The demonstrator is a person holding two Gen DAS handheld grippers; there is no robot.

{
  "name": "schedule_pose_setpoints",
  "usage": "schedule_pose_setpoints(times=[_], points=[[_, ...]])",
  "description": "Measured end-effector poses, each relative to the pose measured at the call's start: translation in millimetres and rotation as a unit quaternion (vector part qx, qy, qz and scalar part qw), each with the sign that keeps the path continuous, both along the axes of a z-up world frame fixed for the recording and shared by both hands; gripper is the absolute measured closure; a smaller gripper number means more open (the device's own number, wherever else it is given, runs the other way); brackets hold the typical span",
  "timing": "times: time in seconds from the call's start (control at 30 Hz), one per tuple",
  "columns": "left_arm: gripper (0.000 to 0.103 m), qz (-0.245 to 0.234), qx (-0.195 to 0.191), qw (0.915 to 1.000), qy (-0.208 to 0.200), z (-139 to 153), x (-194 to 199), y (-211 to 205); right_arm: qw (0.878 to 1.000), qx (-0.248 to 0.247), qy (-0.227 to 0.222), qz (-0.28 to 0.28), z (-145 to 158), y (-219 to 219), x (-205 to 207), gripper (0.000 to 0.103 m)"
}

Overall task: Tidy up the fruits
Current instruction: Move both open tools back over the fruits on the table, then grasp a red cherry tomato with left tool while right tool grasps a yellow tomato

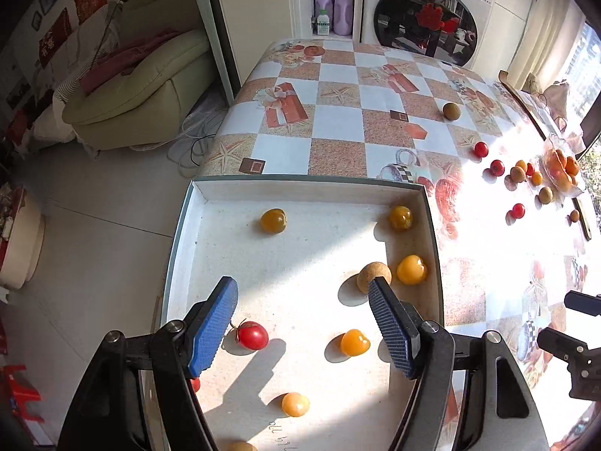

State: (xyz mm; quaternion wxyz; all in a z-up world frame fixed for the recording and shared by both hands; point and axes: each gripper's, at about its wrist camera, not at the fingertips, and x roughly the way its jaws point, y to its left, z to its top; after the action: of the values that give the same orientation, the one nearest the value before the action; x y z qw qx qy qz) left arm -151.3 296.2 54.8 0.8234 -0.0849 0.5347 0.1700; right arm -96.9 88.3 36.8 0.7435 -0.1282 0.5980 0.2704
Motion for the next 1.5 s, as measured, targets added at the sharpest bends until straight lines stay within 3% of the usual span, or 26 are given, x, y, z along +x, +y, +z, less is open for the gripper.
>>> schedule_pose_setpoints(times=[0.1, 0.2, 0.33, 0.5, 0.6, 0.73, 0.9, 1.07, 1.13, 1.2, 1.27, 1.37, 1.4, 1.5], points=[[0.029, -0.036, -0.008, 0.9993, 0.003, 5, -7, -34, 0.998, -0.018, 0.016, -0.052, -6, -43, 3, 0.023], [0.029, -0.078, -0.019, 0.9968, 0.006, 10, -17, -74, 0.997, -0.031, 0.029, -0.069, -10, -74, -8, 0.023], [0.030, -0.136, -0.037, 0.9899, 0.014, 12, -27, -125, 0.996, -0.034, 0.051, -0.060, -14, -99, -34, 0.023], [0.030, -0.199, -0.058, 0.9773, 0.042, -6, -33, -170, 0.997, -0.030, 0.059, -0.027, -18, -107, -64, 0.023], [0.030, -0.221, -0.061, 0.9720, 0.053, -17, -36, -185, 0.998, -0.028, 0.059, -0.005, -20, -108, -77, 0.032], [0.030, -0.224, -0.072, 0.9692, 0.072, -35, -35, -192, 0.997, -0.022, 0.067, 0.011, -28, -110, -88, 0.044], [0.030, -0.226, -0.072, 0.9678, 0.085, -48, -32, -195, 0.998, -0.009, 0.068, 0.018, -38, -108, -90, 0.046], [0.031, -0.223, -0.060, 0.9683, 0.095, -56, -32, -198, 0.998, -0.005, 0.056, 0.032, -41, -101, -86, 0.055], [0.046, -0.221, -0.058, 0.9677, 0.106, -60, -31, -199, 0.998, -0.005, 0.051, 0.040, -41, -98, -85, 0.057], [0.047, -0.225, -0.046, 0.9674, 0.107, -60, -33, -203, 0.998, -0.003, 0.047, 0.048, -41, -94, -84, 0.060], [0.052, -0.226, -0.047, 0.9673, 0.106, -61, -32, -203, 0.997, -0.002, 0.046, 0.055, -41, -91, -84, 0.072], [0.066, -0.222, -0.049, 0.9683, 0.103, -60, -34, -207, 0.997, -0.003, 0.050, 0.055, -41, -89, -85, 0.077], [0.071, -0.219, -0.052, 0.9688, 0.104, -60, -33, -207, 0.997, -0.001, 0.053, 0.052, -41, -89, -83, 0.078], [0.073, -0.192, -0.091, 0.9714, 0.105, -58, -30, -199, 0.997, 0.014, 0.076, 0.026, -41, -91, -79, 0.078]])
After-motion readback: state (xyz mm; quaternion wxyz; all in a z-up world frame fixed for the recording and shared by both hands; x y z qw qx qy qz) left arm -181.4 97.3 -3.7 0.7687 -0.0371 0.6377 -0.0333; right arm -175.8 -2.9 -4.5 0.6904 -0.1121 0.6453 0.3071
